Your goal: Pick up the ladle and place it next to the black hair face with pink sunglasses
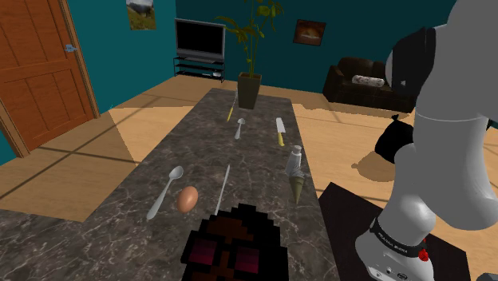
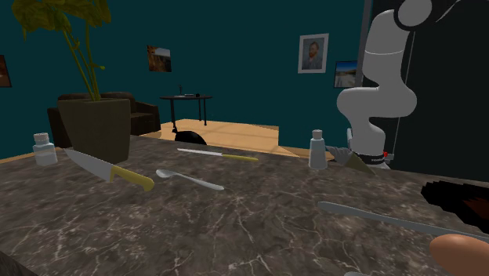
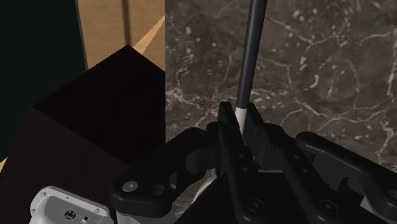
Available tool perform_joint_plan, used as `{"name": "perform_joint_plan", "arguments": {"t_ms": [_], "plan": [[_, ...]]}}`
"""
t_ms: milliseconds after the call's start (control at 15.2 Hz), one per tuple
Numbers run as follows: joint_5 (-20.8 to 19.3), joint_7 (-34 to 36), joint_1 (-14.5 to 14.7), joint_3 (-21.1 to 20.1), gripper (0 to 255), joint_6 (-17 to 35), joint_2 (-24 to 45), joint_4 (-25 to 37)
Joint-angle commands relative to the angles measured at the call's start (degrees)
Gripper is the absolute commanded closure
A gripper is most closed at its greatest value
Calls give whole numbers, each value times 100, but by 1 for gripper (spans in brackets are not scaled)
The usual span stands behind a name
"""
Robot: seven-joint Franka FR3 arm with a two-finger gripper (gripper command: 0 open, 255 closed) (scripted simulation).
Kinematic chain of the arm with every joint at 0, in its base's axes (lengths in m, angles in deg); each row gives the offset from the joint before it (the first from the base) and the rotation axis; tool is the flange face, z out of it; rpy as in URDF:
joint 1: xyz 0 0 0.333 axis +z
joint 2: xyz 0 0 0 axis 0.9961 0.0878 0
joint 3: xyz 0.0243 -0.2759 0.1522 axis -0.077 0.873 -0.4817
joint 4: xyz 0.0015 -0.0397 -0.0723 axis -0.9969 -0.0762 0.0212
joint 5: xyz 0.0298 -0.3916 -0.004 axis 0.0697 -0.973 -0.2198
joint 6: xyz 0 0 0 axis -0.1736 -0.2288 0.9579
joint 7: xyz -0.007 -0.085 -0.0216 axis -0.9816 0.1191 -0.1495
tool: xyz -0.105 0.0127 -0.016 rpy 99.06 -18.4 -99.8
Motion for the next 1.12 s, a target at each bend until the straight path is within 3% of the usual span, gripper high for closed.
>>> {"name": "perform_joint_plan", "arguments": {"t_ms": [0,726,1056], "plan": [[-66,37,35,54,255,134,59,-100],[-499,267,320,440,255,782,471,-486],[-499,267,320,440,255,782,471,-486]]}}
